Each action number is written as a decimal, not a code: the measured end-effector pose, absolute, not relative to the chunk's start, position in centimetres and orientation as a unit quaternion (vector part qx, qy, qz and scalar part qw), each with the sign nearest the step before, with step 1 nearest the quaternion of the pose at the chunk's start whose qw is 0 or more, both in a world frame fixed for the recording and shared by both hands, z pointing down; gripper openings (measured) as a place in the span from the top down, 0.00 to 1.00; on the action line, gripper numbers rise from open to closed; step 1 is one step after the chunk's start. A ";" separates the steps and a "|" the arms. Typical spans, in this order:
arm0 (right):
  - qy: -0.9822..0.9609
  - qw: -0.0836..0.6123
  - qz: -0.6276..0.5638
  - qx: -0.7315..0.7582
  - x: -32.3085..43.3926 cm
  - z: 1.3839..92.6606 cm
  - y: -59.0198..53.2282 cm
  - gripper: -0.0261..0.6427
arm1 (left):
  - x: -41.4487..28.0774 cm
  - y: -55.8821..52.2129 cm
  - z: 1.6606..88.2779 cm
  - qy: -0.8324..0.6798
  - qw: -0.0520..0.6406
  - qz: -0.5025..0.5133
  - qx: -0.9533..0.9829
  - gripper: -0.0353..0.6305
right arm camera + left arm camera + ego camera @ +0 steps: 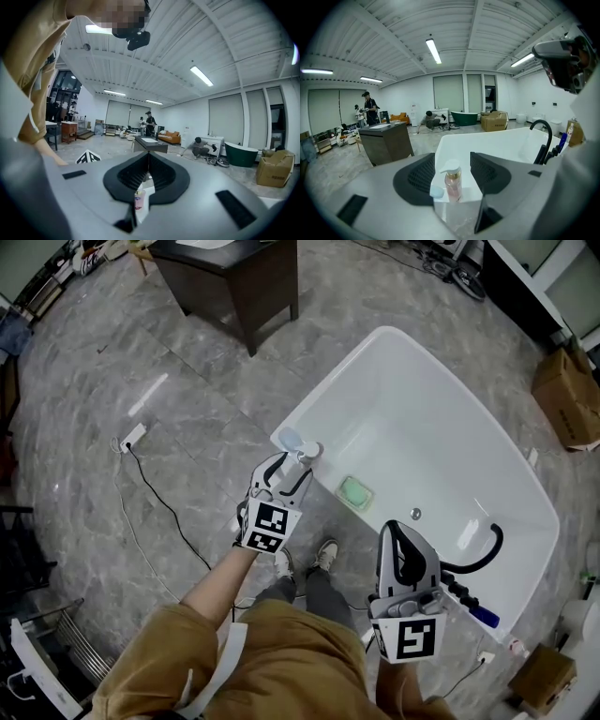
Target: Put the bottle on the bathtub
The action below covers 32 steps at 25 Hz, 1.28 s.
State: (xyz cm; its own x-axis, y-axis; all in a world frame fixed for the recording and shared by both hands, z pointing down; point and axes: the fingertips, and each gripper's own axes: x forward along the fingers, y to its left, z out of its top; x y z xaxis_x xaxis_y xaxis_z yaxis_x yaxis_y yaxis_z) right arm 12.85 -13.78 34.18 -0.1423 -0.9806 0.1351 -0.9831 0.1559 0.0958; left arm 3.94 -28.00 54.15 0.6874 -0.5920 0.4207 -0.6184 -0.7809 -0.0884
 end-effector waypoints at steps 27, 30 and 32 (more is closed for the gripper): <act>-0.793 0.056 -0.028 0.605 15.3 29.3 -15.7 0.95 | 3.0 -26.5 42.0 -0.398 0.002 0.186 0.898 0.94; -0.793 0.052 -0.028 0.606 15.8 29.1 -15.7 0.95 | 3.0 -26.2 39.9 -0.403 -0.011 0.172 0.899 0.94; -0.793 0.049 -0.027 0.607 16.1 28.9 -15.7 0.95 | 3.0 -26.0 38.1 -0.406 -0.023 0.154 0.901 0.94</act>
